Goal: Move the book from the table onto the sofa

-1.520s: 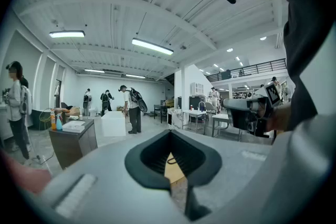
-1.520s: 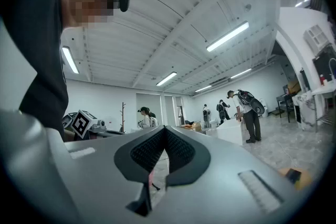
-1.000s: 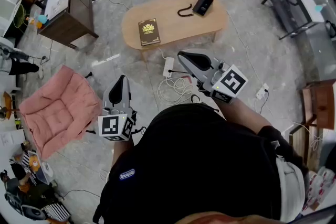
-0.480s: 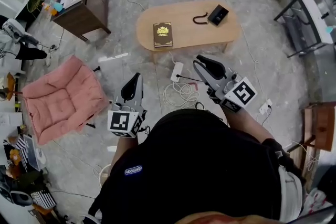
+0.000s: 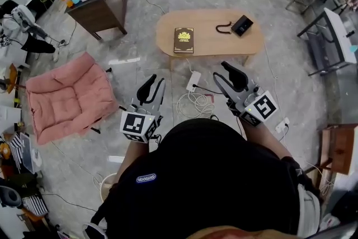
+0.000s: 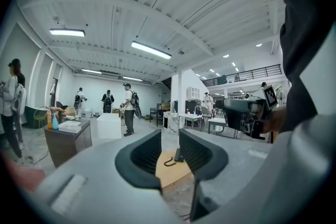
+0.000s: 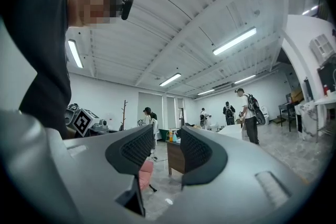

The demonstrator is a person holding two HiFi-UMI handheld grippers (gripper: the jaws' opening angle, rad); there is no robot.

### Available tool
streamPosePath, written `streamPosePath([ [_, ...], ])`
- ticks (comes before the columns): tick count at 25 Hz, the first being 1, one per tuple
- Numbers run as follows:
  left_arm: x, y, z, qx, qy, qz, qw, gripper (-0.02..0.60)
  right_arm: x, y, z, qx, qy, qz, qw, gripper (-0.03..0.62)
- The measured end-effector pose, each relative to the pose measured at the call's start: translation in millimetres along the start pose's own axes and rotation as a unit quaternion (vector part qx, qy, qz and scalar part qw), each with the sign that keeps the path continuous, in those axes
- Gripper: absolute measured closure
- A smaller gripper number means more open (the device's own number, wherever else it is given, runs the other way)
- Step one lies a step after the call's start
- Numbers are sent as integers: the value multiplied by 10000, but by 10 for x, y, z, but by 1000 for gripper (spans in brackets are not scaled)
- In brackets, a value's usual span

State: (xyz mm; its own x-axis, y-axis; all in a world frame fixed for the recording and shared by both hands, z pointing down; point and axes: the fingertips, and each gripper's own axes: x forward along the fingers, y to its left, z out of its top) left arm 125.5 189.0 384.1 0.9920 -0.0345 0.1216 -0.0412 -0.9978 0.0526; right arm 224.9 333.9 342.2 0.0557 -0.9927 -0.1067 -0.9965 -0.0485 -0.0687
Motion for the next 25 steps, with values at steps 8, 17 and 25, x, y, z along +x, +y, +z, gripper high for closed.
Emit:
streamPosePath([
  [8, -210, 169, -155, -43, -92, -294, 9995, 427, 99, 353, -65, -27, 107, -165, 9998, 382],
  [17, -299, 258, -194, 17, -44, -593, 9982, 403, 121, 602, -224, -35, 352, -429, 9985, 361],
  [25, -67, 186, -264, 55, 226, -526, 9983, 393, 125, 272, -308, 103, 335, -427, 9985, 361],
])
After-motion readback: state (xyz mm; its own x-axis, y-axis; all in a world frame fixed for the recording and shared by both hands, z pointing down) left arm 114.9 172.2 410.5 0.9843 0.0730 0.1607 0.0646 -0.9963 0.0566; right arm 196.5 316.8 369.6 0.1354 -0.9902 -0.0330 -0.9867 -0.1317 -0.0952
